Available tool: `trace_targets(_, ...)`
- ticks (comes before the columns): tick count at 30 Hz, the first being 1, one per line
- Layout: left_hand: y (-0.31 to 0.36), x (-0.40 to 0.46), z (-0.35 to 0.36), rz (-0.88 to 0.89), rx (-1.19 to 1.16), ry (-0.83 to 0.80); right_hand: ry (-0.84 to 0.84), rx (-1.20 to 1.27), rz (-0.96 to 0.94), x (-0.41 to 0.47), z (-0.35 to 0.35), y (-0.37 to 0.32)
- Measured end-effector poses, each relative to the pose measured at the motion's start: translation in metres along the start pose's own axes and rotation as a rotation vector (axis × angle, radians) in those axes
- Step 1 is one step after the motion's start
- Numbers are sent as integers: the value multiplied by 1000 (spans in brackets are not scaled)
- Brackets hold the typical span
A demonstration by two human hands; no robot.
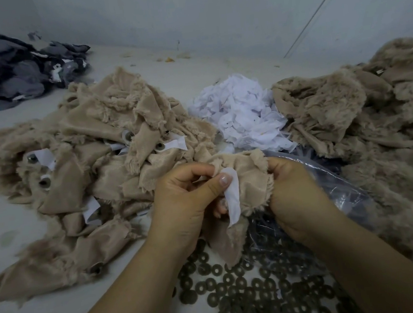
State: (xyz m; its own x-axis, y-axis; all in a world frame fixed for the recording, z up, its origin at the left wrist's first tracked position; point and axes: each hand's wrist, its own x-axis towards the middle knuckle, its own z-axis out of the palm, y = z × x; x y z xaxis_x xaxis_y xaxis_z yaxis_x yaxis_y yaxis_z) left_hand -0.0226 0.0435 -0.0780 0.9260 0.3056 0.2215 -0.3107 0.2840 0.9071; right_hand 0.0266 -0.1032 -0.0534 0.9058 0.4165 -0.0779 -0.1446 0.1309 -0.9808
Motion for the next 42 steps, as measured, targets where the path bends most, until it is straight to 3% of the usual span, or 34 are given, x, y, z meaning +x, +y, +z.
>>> trace_targets(5, -1, 1, -2, 0, -6, -3, 19, 200, 137, 5, -1, -1)
trace_targets(14, -1, 2, -2, 28, 113, 26, -158, 252, 263, 3, 0, -6)
trace_targets(21, -3, 3, -2, 12, 103, 31, -37, 432, 341, 5, 1, -1)
trace_targets(42, -3, -1, 4, 111, 190, 100, 8, 295, 219, 2, 5, 0)
